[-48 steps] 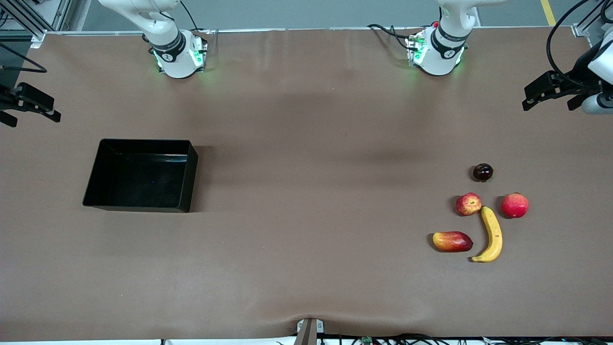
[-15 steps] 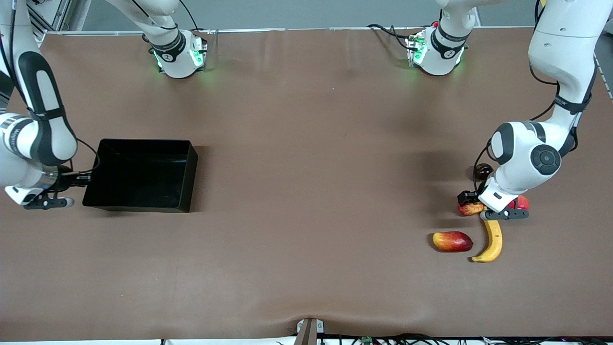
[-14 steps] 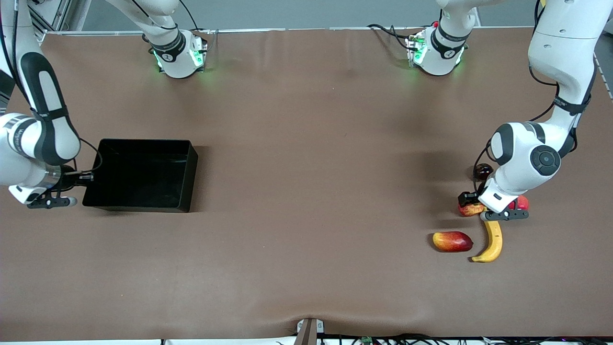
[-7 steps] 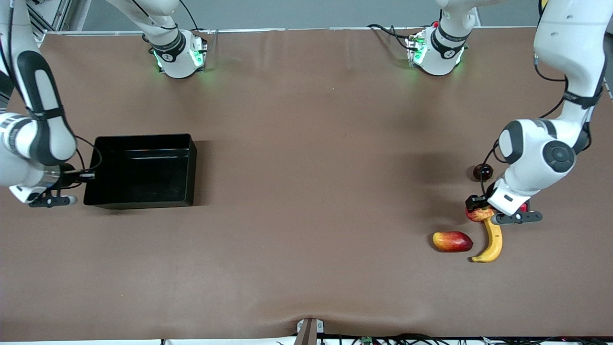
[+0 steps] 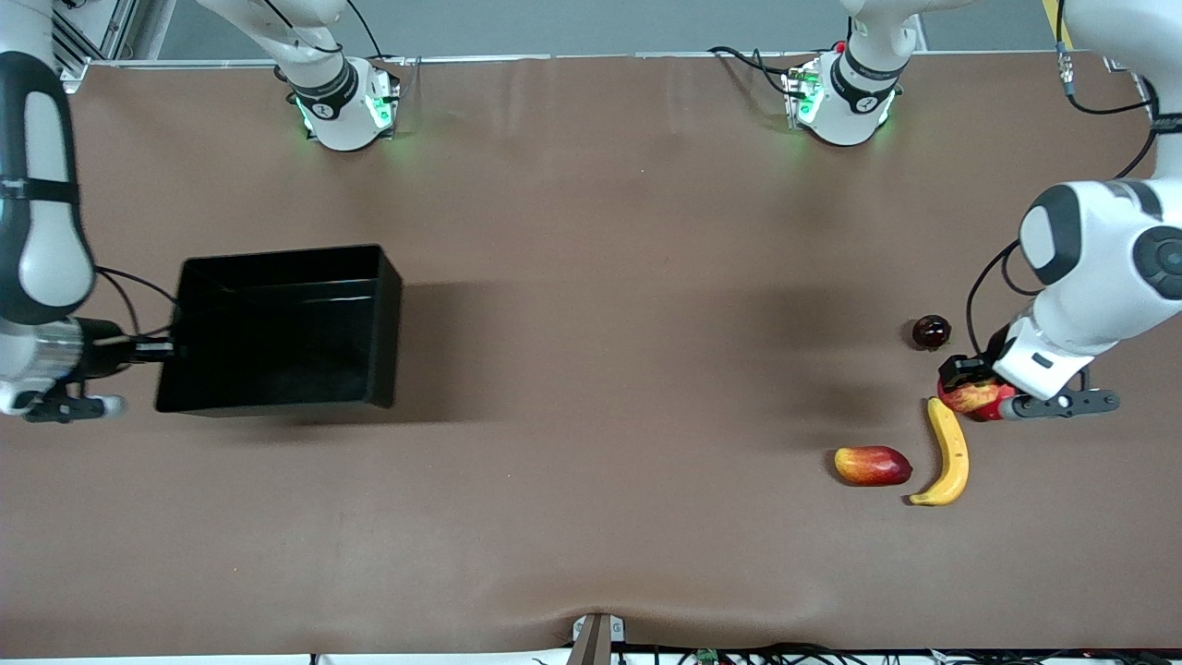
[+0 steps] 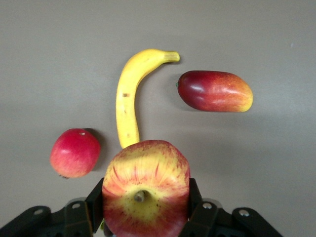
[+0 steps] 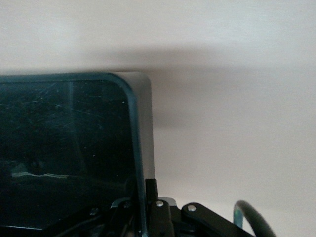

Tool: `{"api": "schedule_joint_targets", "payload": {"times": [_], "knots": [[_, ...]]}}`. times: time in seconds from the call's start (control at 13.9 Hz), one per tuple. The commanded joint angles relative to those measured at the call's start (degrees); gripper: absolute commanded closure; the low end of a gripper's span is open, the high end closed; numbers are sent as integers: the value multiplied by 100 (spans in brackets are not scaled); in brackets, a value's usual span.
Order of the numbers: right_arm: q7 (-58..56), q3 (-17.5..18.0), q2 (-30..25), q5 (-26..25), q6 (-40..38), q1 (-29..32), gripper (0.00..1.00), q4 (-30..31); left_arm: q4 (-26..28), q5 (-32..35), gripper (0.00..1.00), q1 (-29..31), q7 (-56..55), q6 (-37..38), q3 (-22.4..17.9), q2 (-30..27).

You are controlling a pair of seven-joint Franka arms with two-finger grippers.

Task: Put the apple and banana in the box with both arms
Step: 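Lift the apple with the left gripper while the right gripper slides the box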

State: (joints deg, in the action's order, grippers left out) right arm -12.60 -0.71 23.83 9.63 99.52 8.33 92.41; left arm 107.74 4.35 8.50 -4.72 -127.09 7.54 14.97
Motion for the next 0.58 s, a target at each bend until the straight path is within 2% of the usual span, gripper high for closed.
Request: {"api": "schedule_joint_targets", "payload": {"times": [0.0, 0.07, 0.29, 0.51], "knots": [[1272, 9, -124, 188, -126, -865, 100, -21, -384, 119, 100, -23, -90, 665, 45, -170], [1669, 9, -98, 197, -57, -1269, 100, -21, -525, 119, 100, -15, -126, 876, 167, -240], [2602, 0, -37, 705, 618, -2211, 100, -21, -912, 66, 100, -15, -502, 1501, 483, -390], [3199, 0, 261, 944, 1278, -2967, 100, -12, -948, 127, 100, -24, -1460, 1766, 1273, -425]]}}
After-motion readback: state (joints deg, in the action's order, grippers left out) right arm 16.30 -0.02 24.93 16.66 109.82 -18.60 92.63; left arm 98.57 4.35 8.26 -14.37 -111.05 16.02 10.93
